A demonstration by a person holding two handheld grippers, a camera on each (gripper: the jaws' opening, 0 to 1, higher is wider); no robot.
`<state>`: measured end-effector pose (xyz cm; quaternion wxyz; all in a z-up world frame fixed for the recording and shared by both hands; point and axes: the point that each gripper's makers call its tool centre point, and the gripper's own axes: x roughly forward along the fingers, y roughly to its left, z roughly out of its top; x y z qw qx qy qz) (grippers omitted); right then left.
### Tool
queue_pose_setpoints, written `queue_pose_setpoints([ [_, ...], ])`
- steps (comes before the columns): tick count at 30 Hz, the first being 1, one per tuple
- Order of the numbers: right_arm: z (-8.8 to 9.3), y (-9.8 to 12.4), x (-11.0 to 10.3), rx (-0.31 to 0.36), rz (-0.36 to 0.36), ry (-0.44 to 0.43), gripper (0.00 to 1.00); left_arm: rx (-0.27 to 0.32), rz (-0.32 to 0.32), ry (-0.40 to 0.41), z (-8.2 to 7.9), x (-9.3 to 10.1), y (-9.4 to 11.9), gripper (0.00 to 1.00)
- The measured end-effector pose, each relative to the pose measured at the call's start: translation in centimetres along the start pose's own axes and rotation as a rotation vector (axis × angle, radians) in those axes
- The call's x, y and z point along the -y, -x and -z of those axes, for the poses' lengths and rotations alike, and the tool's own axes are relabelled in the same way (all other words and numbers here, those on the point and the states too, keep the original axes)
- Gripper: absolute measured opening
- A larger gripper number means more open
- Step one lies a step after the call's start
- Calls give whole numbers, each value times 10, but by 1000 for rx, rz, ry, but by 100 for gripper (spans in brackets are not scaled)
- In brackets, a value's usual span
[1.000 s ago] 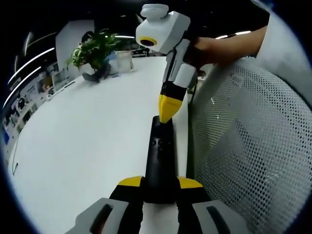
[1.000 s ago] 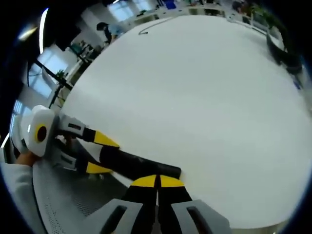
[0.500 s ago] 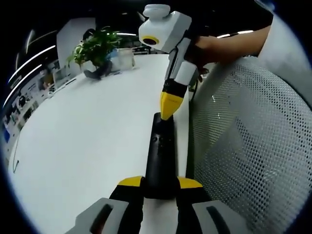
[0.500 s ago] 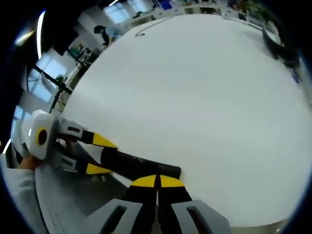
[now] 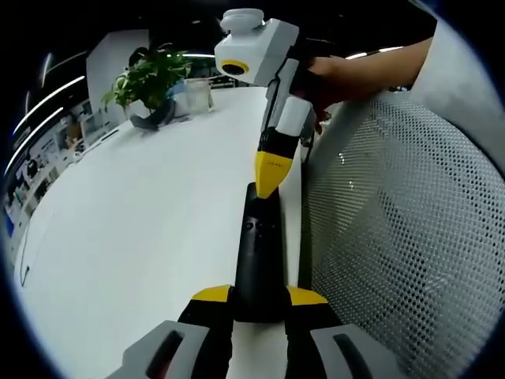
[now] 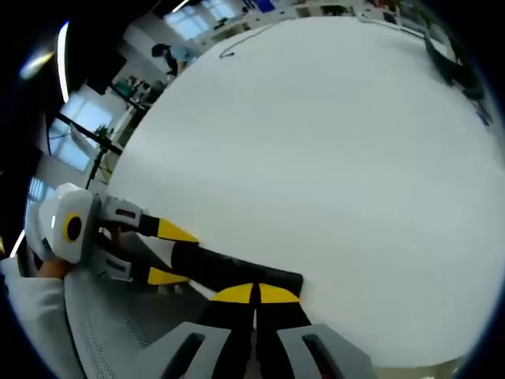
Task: Press the specified remote control buttons in sequence, fully releasing each button before pressing the next.
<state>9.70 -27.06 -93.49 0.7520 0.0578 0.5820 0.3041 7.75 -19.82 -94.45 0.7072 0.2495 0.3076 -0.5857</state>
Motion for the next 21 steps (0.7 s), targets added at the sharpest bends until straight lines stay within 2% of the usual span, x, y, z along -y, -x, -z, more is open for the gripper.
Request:
queue_pose_setpoints([
  [6,1,0,-3,-4,-27,-20,0,5,11,0,-1,3,-1,24],
  [12,2,-1,-1,-12,-18,-26,0,8,8,2,-2,2,-2,24],
  [21,4,1,2,-27,-30,-96,0,13,4,13,-2,0,-2,24],
])
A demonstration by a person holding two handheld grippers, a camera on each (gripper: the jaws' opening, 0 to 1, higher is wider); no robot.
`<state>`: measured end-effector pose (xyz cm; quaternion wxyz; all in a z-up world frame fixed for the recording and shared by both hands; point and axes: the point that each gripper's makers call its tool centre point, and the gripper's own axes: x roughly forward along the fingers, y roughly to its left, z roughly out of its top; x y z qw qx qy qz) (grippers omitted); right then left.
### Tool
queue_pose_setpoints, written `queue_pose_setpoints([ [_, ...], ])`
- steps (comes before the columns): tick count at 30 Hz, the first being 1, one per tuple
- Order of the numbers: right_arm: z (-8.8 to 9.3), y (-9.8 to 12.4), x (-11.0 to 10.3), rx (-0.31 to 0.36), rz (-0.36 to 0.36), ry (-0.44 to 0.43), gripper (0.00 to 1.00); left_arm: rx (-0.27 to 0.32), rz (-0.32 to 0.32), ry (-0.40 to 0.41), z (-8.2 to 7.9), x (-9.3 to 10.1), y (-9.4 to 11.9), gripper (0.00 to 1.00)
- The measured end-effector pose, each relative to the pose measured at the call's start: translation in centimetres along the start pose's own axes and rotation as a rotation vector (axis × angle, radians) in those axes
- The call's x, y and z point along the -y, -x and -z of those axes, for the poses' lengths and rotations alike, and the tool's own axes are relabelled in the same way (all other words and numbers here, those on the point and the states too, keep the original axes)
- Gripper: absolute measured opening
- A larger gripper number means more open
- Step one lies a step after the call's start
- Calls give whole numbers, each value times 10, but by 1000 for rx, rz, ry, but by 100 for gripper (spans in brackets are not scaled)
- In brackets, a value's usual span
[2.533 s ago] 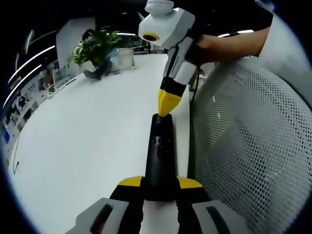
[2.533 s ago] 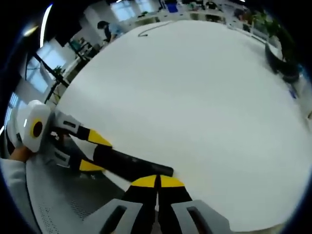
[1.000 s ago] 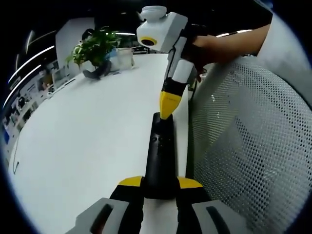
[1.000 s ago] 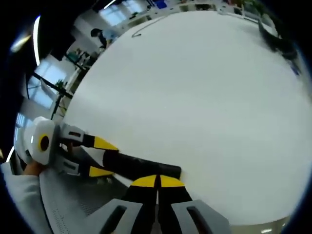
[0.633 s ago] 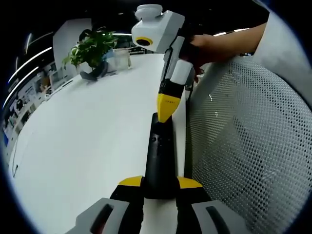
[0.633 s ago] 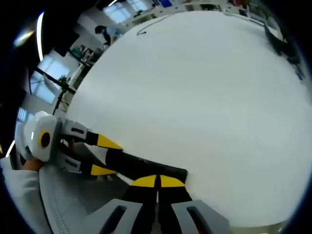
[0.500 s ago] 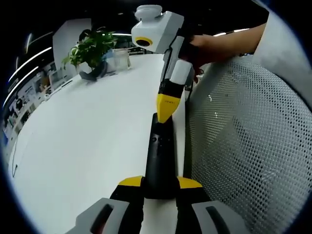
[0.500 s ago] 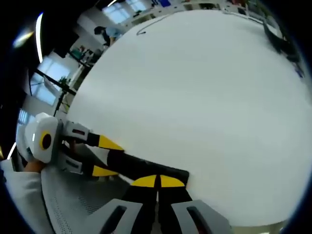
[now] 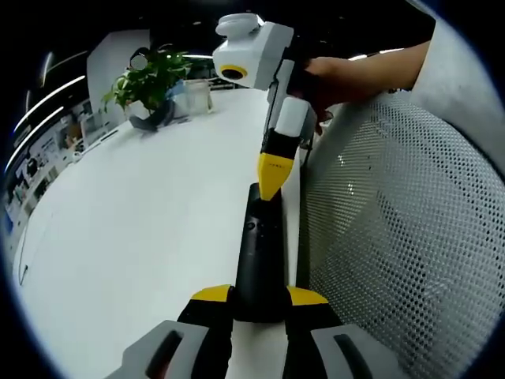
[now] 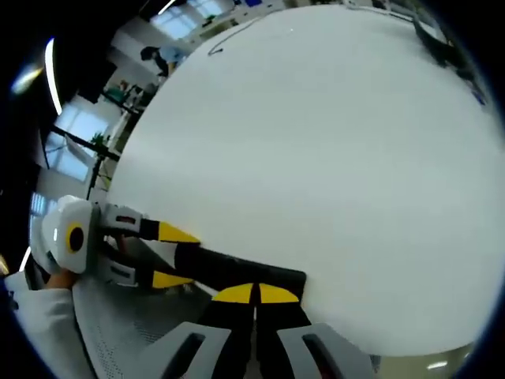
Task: Press the specified remote control buttons in sequence, fully releasing each button before pressing the next.
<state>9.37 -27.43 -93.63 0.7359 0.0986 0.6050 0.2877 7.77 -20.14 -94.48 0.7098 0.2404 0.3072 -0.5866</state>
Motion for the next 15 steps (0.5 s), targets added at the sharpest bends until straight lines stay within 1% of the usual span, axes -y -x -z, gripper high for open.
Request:
queue_pose_setpoints([
  [9,1,-1,-2,4,19,50,0,7,-1,-2,0,-1,0,24],
  [15,0,0,-1,3,7,28,0,12,-4,-4,0,-1,1,25],
])
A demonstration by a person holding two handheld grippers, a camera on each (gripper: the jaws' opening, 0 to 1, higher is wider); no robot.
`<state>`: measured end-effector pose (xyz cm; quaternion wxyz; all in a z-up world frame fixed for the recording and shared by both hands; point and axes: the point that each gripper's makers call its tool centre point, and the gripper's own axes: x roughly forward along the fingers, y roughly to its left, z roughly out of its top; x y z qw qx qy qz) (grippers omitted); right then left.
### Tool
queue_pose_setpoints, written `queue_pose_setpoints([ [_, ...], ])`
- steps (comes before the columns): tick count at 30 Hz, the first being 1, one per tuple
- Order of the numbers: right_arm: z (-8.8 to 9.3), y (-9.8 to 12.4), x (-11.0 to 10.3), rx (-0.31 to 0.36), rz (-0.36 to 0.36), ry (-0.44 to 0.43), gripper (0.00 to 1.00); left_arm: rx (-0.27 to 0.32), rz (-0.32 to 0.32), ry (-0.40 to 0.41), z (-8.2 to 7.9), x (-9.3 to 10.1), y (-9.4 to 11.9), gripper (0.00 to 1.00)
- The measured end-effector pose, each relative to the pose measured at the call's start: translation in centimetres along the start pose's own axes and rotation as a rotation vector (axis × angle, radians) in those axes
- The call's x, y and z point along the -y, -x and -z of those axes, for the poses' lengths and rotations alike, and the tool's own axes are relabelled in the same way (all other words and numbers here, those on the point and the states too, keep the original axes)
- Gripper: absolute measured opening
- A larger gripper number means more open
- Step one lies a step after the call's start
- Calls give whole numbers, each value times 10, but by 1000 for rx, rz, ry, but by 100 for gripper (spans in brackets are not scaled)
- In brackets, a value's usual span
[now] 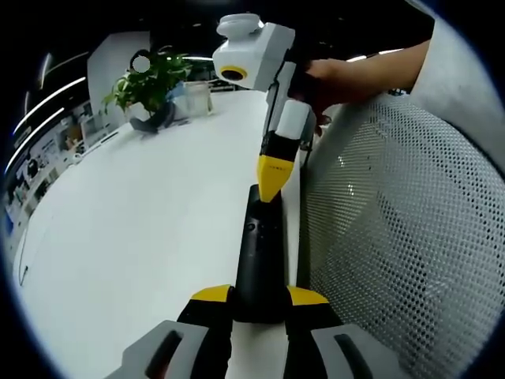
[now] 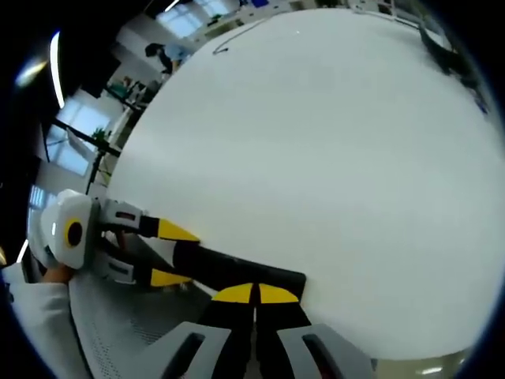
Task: Press the specified remote control buttons in sequence, fully releasing each button before pressing the next.
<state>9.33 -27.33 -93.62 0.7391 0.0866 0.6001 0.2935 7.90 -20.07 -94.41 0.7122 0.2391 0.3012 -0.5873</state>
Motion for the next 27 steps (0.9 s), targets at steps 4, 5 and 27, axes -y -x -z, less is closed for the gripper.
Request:
queue_pose_setpoints([
  [4,0,0,-1,0,2,7,0,4,-1,-1,-1,0,0,25],
  [5,0,0,-1,-1,3,7,0,4,-1,1,-1,-1,0,25],
  [27,-9,7,0,46,-42,-60,0,2,2,-9,-3,0,-2,24],
])
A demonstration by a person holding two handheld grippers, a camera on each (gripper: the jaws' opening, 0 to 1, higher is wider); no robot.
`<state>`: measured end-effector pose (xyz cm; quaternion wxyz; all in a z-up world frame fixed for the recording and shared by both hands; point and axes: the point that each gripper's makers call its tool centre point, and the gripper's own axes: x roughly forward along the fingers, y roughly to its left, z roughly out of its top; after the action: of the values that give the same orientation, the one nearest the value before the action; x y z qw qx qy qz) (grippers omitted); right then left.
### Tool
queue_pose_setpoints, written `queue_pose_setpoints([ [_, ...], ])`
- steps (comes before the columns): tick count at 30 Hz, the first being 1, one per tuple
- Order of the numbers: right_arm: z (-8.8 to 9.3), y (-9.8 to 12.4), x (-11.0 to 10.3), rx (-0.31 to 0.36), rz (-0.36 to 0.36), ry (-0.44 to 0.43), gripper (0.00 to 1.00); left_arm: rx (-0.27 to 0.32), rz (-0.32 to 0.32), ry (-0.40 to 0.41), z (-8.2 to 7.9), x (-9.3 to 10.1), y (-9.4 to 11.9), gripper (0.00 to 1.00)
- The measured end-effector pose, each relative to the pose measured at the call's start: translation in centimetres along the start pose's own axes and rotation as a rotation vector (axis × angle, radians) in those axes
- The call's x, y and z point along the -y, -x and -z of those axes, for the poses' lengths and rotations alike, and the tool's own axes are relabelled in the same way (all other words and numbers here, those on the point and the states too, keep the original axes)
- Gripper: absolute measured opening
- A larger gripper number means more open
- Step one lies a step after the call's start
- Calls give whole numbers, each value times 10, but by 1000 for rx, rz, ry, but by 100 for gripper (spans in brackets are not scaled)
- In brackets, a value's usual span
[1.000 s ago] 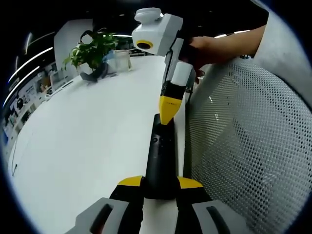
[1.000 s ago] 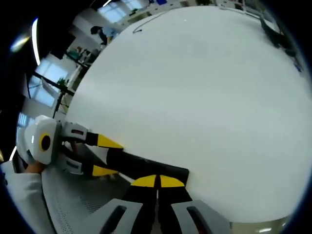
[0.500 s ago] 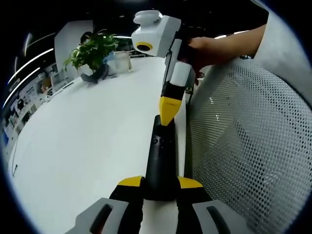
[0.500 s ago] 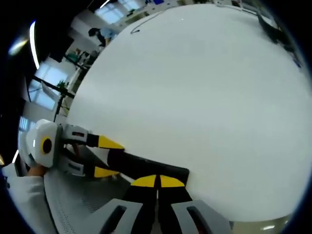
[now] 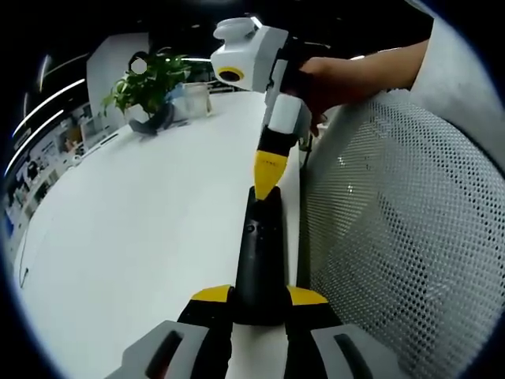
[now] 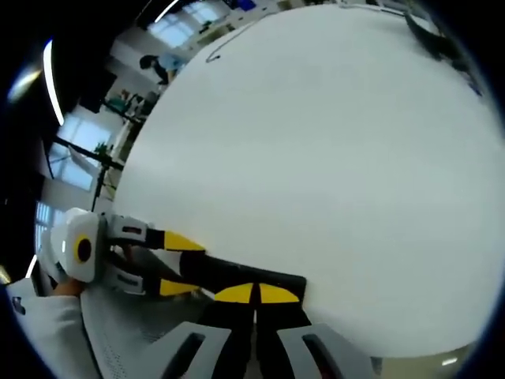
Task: Press the specified remote control buttons in sequence, fully releasing each button before pressing the next.
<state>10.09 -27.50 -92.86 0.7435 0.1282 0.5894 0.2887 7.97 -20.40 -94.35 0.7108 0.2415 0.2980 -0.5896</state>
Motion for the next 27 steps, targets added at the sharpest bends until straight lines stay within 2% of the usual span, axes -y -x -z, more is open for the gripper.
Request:
queue_pose_setpoints([
  [3,-5,-1,0,28,13,32,0,1,3,-5,-2,1,-1,24],
  [4,-5,-1,-1,30,11,35,0,2,3,-5,-2,1,-1,24],
  [5,-6,-7,-7,31,-21,50,0,3,2,-6,-3,1,-2,24],
  [11,-4,-8,-4,21,1,62,0,6,4,-7,-3,2,-2,24],
  [22,-2,-11,-4,18,-16,50,0,11,5,-7,-3,2,-3,24],
  [27,-3,-12,-3,33,-28,-6,0,14,5,-6,-3,2,-2,24],
])
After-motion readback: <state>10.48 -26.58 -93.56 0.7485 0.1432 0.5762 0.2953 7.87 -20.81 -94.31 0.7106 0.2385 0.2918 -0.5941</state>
